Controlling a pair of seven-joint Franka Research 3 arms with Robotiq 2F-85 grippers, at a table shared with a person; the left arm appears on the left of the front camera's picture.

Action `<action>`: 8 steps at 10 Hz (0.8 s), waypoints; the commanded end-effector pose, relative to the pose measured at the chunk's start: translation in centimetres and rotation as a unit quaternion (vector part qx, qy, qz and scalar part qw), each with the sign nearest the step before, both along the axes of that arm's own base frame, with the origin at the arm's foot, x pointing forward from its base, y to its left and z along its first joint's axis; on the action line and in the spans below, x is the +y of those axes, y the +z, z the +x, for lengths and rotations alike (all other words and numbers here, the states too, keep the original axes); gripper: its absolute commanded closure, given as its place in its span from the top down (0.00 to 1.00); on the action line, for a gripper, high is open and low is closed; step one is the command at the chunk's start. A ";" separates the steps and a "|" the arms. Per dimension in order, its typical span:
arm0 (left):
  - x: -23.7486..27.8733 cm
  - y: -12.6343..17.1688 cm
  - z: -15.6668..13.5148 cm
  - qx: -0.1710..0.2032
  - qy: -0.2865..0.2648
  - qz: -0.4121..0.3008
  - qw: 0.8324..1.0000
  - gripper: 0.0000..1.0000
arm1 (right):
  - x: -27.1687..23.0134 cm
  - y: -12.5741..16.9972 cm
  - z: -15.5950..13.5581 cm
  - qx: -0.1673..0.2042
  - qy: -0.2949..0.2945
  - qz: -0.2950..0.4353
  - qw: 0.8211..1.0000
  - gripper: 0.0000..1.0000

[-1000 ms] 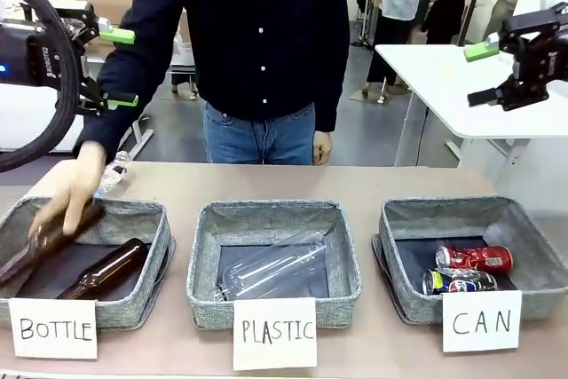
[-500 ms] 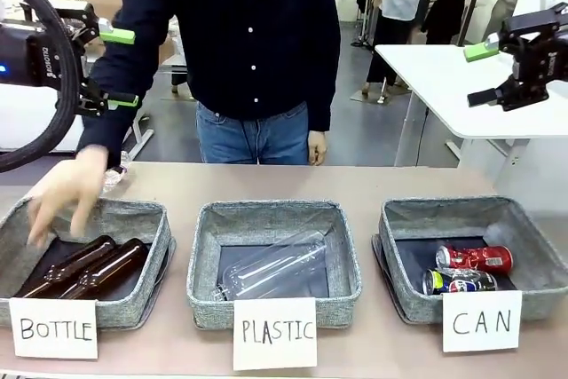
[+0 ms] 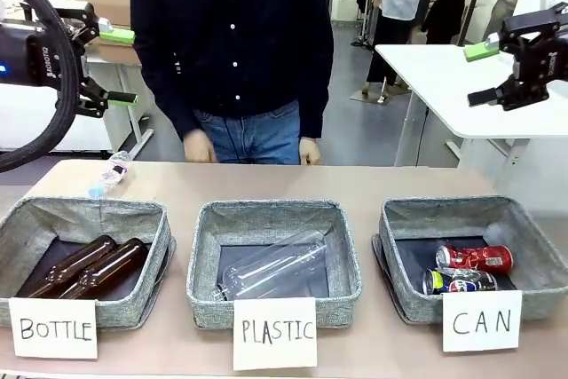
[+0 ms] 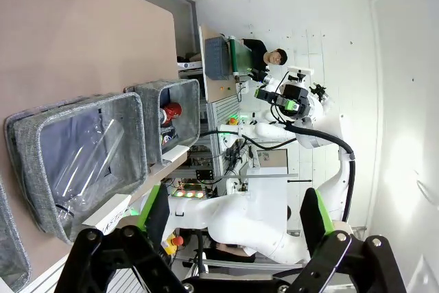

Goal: Sort the can waste into the basket.
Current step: Pick up the can waste from the table and place it in the right Fabric basket.

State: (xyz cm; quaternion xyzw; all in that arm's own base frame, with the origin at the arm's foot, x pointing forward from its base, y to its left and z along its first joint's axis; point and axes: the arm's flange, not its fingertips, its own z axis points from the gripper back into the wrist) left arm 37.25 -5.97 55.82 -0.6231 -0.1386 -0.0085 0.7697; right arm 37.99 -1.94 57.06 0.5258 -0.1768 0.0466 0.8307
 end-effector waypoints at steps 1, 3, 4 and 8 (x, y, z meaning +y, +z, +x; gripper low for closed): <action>0.1 0.3 0.1 -0.005 0.000 -0.004 1.000 1.00 | 0.2 0.0 0.0 -0.009 0.006 -0.002 1.000 1.00; 0.1 0.3 0.1 -0.005 0.000 -0.004 1.000 1.00 | 0.2 0.0 0.0 -0.009 0.006 -0.002 1.000 1.00; 0.1 0.3 0.1 -0.005 0.000 -0.004 1.000 1.00 | 0.2 0.0 0.0 -0.009 0.006 -0.002 1.000 1.00; 0.1 0.3 0.1 -0.005 0.000 -0.004 1.000 1.00 | 0.2 0.0 0.0 -0.009 0.006 -0.002 1.000 1.00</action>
